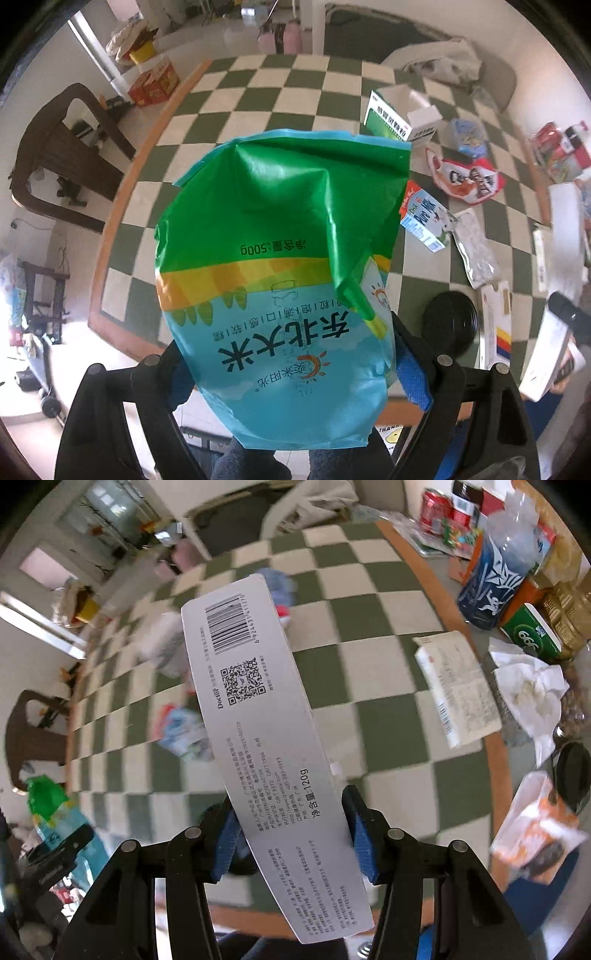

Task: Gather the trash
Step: 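Carry the rice bag and receipt strip over the white trash bin and release both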

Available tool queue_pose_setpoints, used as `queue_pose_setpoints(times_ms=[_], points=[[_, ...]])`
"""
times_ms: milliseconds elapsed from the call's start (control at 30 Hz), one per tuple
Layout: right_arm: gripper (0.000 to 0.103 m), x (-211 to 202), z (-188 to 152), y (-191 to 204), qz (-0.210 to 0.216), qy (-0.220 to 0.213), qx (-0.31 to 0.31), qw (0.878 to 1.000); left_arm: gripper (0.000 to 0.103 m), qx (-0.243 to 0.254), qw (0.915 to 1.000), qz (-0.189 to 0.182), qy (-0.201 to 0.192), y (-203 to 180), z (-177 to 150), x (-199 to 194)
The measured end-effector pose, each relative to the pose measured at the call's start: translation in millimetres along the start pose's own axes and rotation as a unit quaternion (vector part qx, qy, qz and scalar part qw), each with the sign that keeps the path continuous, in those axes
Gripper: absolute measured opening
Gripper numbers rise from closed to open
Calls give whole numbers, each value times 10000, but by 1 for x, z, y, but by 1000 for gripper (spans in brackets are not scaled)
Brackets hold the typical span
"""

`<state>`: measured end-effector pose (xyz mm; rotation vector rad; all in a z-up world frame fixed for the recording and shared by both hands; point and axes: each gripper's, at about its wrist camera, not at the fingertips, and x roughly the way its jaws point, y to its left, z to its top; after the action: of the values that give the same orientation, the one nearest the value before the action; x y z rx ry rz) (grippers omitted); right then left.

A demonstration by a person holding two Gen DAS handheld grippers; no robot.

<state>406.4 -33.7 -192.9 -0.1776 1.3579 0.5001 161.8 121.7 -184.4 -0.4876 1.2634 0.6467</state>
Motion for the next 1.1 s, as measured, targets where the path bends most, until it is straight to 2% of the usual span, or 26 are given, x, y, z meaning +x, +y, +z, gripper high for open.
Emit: queue_pose_setpoints(times_ms=[133,233,367,500,667,800,967,1100], points=[[55,-58,-51,22,214,-95,-119,9997,88,157,9996,-148,-206,37,-33,-25],[55,-70,-104,55,336,-105,-157,9993,88,276,9990,-210,-281,68,-72,-34],[55,-66,-189,108,405,-17,-97,9991,88,395,9988,-261,-138,118,-121,-25],[55,-39,-267,144,395,283,40,9988,88,389,9984,-241,333,162,-168,4],[55,24,-364,171,327,1097,92,9934,88,357,9935,-233,1052,196,-219,65],[55,88,-418,179,276,1714,7,9848,88,168,9880,-263,1512,207,-244,135],[54,199,-461,170,264,2327,86,9722,88,-8,9786,-454,2006,202,-256,254],[54,296,-469,159,313,2624,148,9643,88,-7,9713,-596,2301,194,-265,338]])
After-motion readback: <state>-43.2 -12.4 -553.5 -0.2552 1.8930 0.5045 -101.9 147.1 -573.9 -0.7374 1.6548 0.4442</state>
